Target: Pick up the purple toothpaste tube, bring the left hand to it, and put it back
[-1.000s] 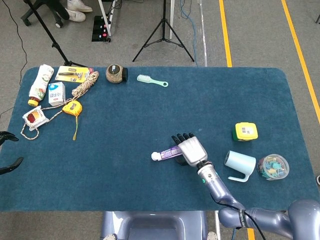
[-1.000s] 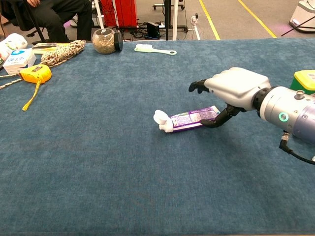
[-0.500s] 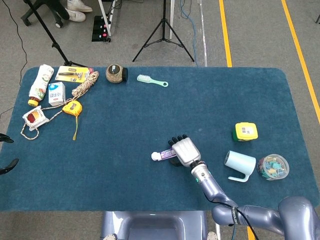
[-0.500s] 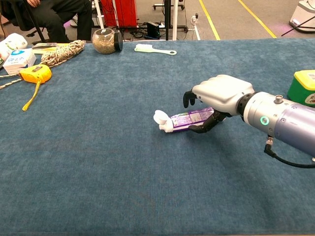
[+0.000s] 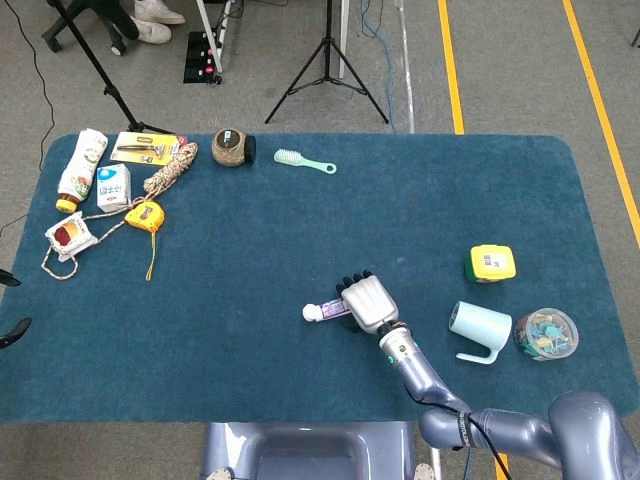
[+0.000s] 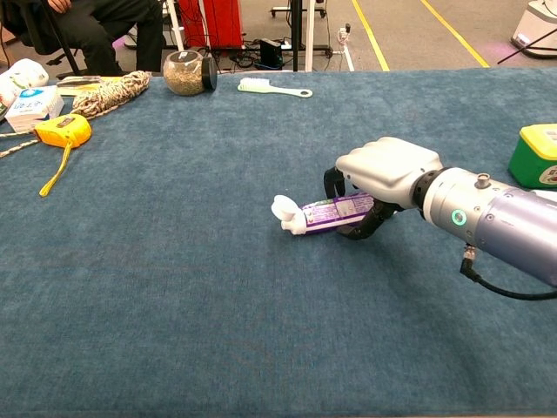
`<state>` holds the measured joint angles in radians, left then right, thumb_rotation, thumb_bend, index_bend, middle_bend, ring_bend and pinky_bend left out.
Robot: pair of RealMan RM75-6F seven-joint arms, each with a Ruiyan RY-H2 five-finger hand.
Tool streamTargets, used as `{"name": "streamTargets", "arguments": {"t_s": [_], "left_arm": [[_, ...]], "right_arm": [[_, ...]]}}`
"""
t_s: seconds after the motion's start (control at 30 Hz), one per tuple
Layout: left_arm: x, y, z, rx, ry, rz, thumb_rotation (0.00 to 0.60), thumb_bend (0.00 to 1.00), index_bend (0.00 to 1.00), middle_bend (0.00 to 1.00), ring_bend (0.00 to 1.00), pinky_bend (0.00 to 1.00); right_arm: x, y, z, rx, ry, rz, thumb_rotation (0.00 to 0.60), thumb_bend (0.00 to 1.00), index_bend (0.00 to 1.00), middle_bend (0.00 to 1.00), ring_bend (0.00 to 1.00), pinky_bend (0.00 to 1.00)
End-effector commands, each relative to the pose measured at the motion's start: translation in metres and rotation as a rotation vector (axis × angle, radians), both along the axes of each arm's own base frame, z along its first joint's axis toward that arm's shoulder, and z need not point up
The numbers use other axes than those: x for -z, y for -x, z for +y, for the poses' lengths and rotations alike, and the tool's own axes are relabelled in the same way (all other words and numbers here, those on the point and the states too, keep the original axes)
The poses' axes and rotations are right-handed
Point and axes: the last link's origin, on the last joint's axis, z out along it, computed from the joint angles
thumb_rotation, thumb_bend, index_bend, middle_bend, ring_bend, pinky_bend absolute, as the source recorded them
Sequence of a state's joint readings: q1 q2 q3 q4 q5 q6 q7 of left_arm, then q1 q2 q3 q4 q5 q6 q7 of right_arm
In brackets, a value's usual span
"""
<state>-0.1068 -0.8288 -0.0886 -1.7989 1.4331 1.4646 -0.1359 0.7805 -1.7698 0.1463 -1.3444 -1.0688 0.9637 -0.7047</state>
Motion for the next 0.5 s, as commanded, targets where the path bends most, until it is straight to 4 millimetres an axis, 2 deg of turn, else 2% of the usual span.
{"name": "streamTargets", "arguments": {"t_s": [0.03, 0.33, 0.5], "left_arm": [[-0.0003, -0.0002, -0.0007, -0.001, 0.002, -0.002, 0.580, 0.21, 0.35, 0.33, 0.27, 0.30], [-0.0051, 0.0016, -0.0036, -0.011, -0.010, 0.002, 0.582, 0.21, 0.36, 0.33, 0.27, 0.30], [-0.0073, 0.0031, -0.0053, -0.016, -0.016, 0.006, 0.582, 0.21, 0.35, 0.33, 0.27, 0.30]], "right_arm": [[0.0013, -0.0003, -0.0001, 0.000, 0.000, -0.001, 0.462, 0.40, 0.36, 0.34, 0.35, 0.30], [0.0062, -0.0003, -0.0039, 0.011, -0.001, -0.011, 0.552, 0.40, 0.43, 0.39, 0.39, 0.34], [0.0077, -0.0009, -0.0057, 0.015, -0.003, -0.029, 0.572, 0.40, 0.48, 0.43, 0.43, 0.38]]}}
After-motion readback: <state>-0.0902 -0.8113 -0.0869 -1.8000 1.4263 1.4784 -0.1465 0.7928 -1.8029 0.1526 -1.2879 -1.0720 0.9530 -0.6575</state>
